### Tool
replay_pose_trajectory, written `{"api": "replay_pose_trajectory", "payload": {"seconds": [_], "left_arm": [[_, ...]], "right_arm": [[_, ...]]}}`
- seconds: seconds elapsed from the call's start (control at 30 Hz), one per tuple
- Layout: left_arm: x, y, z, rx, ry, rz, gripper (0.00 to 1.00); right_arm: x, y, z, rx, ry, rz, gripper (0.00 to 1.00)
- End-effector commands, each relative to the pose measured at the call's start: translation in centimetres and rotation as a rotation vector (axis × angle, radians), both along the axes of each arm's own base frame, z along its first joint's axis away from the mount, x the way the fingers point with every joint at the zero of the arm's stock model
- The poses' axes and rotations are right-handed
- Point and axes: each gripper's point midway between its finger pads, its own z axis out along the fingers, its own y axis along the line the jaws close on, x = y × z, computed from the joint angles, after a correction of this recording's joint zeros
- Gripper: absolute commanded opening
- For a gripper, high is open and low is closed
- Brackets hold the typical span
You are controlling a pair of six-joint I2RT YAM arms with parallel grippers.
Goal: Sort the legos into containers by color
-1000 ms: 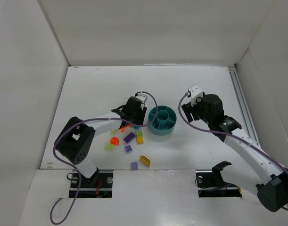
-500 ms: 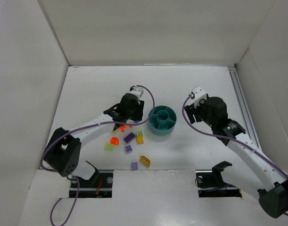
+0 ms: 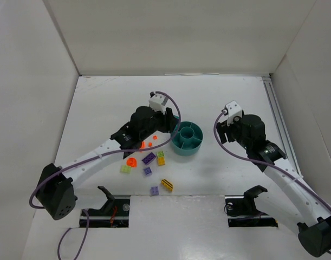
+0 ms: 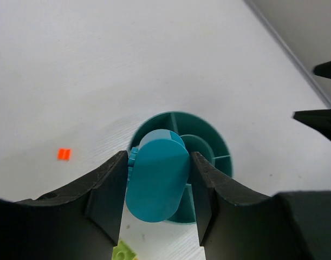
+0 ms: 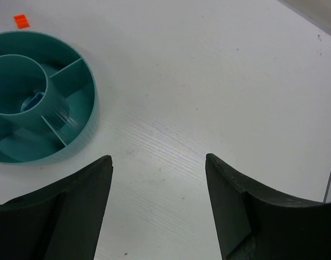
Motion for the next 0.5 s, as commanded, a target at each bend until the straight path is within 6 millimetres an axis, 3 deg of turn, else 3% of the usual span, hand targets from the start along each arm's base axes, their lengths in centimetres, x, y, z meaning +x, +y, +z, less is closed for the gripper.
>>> {"api": "replay_pose_trajectory", "payload": {"seconds": [0.0, 0.07, 0.23, 0.3, 0.37, 0.4, 0.47], "left_arm": [[-0.4, -3.5, 5.3, -0.131, -0.129, -0.096, 0.28], [0.5, -4.1, 4.1, -0.114, -0.114, -0.087, 0.29], [-0.8, -7.7, 3.8, -0.14, -0.111, -0.167, 0.29], [-1.1, -8.6, 2.8, -0.118, -0.108, -0.173, 0.29], [-0.9, -8.5, 2.0, -0.114, -0.106, -0.164, 0.29], [-0.8, -8.7, 2.6, -0.142, -0.134, -0.164, 0.29], [-0.7, -8.7, 0.9, -0.133, -0.138, -0.165, 0.3]], "right_arm": [[0.1, -0.8, 1.3, 0.033, -0.048, -0.045, 0.74], [0.1, -1.4, 1.1, 0.023, -0.038, -0.065, 0.74], [-0.6, -2.1, 1.0, 0.018, -0.035, -0.082, 0.74], [-0.8, -2.5, 1.0, 0.018, -0.035, -0.091, 0.76], [-0.7, -2.6, 1.0, 0.014, -0.037, -0.1, 0.76], [-0.8, -2.7, 1.3, 0.018, -0.045, -0.1, 0.76], [-0.9, -2.7, 0.9, 0.014, -0.037, -0.1, 0.76]]}}
